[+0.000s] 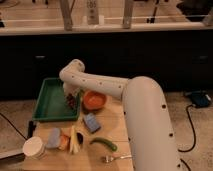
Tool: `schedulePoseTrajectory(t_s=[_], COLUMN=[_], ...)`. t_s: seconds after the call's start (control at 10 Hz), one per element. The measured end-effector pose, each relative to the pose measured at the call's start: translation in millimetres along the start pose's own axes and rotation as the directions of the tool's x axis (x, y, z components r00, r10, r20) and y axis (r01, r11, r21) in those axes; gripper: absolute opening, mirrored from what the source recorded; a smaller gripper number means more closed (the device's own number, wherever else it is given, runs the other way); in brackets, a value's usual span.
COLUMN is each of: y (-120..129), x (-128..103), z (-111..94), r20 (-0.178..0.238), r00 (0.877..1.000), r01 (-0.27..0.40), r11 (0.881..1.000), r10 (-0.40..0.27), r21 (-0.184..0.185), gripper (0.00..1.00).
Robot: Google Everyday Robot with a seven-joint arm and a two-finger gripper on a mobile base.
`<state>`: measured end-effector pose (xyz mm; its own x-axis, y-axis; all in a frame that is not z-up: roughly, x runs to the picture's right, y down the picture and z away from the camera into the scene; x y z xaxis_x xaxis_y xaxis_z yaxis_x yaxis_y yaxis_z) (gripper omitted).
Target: Place grapes in tray
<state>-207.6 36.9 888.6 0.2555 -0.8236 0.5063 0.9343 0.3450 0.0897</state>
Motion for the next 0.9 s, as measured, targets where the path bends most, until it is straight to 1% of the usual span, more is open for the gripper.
schedulePoseTrajectory(t_s=[0.9], y=[-8.4], x=[-0.7], z=[6.0], r20=[0.004], r00=[0.999], r01=[0.038], r11=[0.999], r10=[-0.038], r21=[0.008], gripper=[0.02])
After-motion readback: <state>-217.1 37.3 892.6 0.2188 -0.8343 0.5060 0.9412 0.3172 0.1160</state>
